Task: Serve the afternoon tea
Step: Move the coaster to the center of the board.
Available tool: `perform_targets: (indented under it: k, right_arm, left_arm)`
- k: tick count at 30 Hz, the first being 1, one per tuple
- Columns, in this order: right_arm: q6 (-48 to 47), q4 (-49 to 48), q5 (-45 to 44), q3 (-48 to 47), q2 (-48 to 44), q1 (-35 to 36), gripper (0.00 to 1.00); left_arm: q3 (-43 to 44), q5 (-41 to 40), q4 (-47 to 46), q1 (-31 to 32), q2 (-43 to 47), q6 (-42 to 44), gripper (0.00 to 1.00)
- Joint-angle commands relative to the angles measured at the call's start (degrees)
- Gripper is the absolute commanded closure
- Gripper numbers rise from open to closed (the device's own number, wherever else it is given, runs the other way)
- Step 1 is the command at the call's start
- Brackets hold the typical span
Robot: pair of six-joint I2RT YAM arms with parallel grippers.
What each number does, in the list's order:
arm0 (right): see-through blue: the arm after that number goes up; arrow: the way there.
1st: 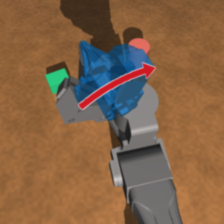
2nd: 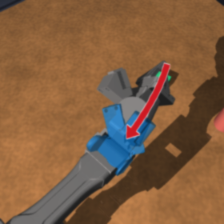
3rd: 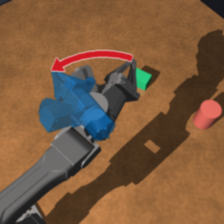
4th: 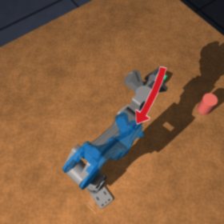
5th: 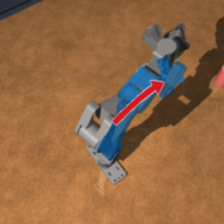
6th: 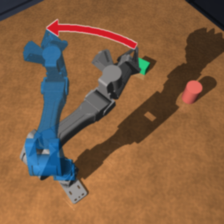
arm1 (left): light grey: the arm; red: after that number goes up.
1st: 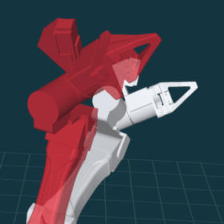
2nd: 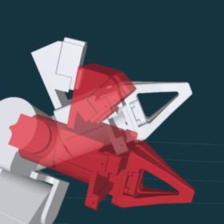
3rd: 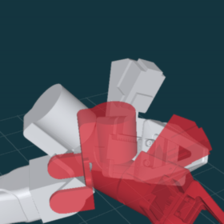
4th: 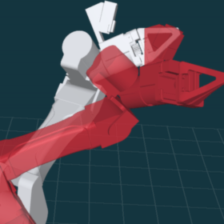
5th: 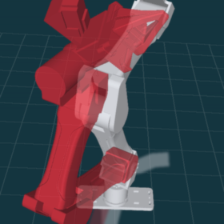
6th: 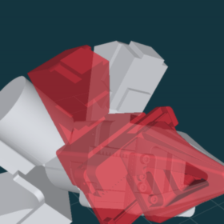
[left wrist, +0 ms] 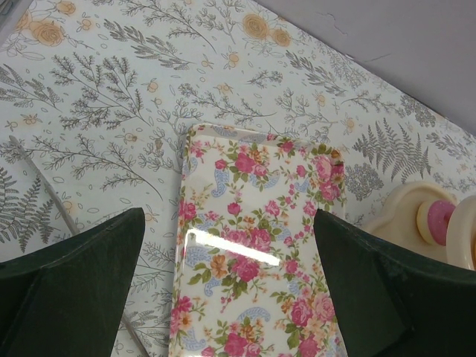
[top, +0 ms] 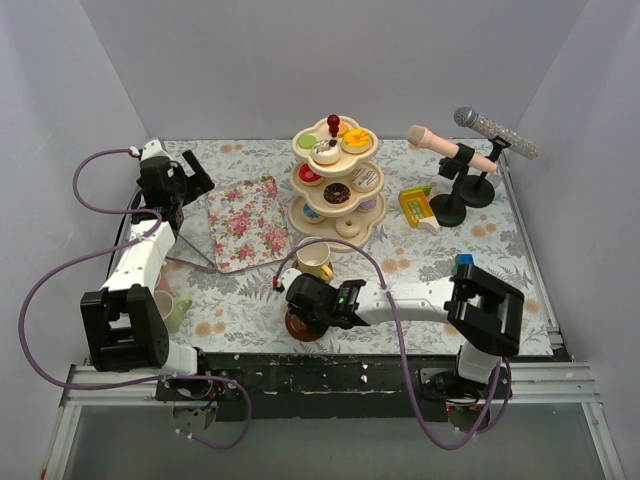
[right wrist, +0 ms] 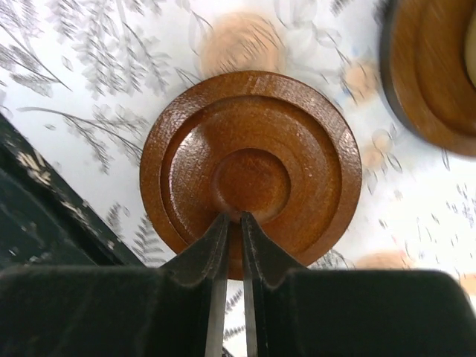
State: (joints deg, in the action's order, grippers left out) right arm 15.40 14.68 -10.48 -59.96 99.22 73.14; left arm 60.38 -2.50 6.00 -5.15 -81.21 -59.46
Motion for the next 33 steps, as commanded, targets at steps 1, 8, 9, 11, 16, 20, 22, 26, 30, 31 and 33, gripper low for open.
perform_targets:
  k: [1, 8, 9, 11, 16, 20, 22, 26, 30, 31, 33]
  right_arm:
    - [4.2, 5.2, -5.9, 4.9, -5.5, -1.3, 0.82]
    - [7.8, 6.3, -8.4, 11.7, -12.6, -6.0, 0.82]
    - [8.3, 5.8, -7.9, 12.8, -13.4, -7.4, 0.82]
    - [9.3, 4.4, -7.0, 14.9, -15.3, -9.8, 0.82]
    - [8.9, 3.6, -6.7, 15.7, -19.0, -12.8, 0.82]
    - [7.5, 4.2, -7.3, 16.1, -22.0, -14.3, 0.74]
    - [7.4, 4.5, -7.3, 16.5, -23.5, -14.8, 0.65]
    - [7.3, 3.6, -5.3, 17.6, -22.8, -16.0, 0.47]
    - [7.5, 2.3, -4.6, 17.5, -20.1, -15.8, 0.43]
    - [7.5, 1.9, -4.7, 17.6, -19.7, -15.8, 0.42]
    - [7.3, 1.6, -4.8, 17.4, -18.9, -15.8, 0.41]
  left_arm:
    - [1.4, 0.6, -0.2, -0.2, 0.3, 0.0, 0.02]
    - [1.5, 0.7, -0.1, -0.2, 0.2, 0.0, 0.02]
    - [1.4, 0.7, -0.1, -0.1, 0.1, 0.0, 0.02]
    - [1.3, 0.7, -0.1, -0.2, 0.2, 0.0, 0.02]
    - [1.2, 0.7, -0.2, -0.2, 0.1, 0.0, 0.02]
    - [1.2, 0.8, -0.2, -0.2, 0.1, 0.0, 0.02]
    - [1.2, 0.9, -0.3, -0.2, 0.1, 0.0, 0.02]
    - [1.1, 1.2, -0.3, -0.2, 0.0, -0.1, 0.02]
    - [1.2, 1.4, -0.3, -0.2, -0.1, -0.1, 0.02]
    - [1.1, 1.4, -0.3, -0.2, -0.2, -0.2, 0.02]
    - [1.1, 1.4, -0.3, -0.1, -0.2, -0.2, 0.02]
